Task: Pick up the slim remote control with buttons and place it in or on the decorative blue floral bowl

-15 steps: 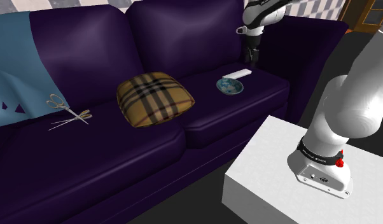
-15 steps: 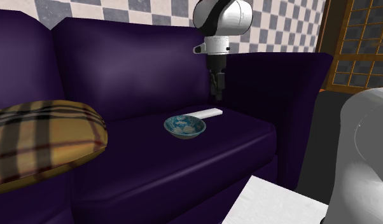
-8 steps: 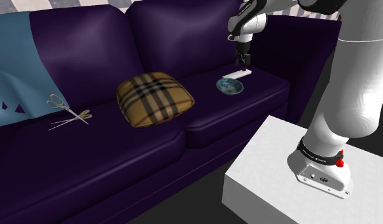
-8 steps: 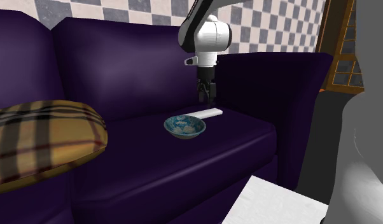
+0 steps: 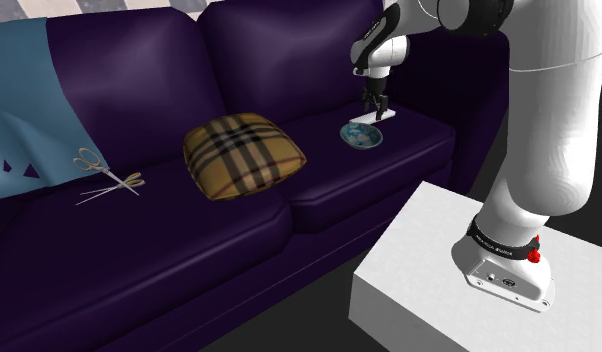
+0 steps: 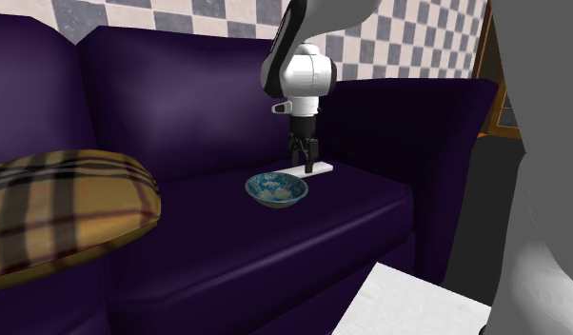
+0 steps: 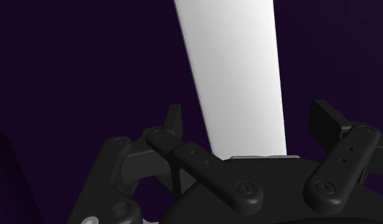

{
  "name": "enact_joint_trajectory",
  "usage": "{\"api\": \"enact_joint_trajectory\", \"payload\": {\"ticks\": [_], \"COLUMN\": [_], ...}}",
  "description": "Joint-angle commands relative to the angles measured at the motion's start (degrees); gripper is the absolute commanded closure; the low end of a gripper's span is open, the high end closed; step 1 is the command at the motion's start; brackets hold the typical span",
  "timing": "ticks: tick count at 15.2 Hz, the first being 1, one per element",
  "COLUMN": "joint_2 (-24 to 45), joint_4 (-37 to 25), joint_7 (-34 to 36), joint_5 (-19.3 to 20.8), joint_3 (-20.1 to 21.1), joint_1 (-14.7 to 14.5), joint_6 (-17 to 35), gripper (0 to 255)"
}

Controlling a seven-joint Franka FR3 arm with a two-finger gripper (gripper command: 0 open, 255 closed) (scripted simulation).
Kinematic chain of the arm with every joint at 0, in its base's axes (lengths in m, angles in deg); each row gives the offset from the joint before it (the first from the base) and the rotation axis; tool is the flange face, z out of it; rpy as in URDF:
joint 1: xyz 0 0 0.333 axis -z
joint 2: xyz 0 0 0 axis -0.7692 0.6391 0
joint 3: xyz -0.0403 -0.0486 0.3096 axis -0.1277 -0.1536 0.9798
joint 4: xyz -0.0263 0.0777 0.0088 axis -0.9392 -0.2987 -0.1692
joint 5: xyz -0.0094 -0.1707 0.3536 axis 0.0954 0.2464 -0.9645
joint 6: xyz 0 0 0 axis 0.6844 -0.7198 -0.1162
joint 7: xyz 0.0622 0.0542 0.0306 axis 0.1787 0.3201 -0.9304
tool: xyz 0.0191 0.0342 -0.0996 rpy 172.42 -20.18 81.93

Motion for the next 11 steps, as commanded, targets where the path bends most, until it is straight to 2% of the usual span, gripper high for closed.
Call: {"api": "enact_joint_trajectory", "payload": {"ticks": [1, 9, 10, 11], "joint_2": [1.3, 1.29, 1.29, 1.29], "joint_4": [0.31, 0.31, 0.31, 0.31], "joint_7": [-0.86, -0.85, -0.85, -0.85], "joint_5": [-1.11, -1.09, -1.09, -1.09], "joint_3": [0.52, 0.53, 0.53, 0.53], "joint_1": [0.58, 0.59, 0.59, 0.59], "joint_6": [1.34, 1.34, 1.34, 1.34], "gripper": [0, 0, 255, 255]}}
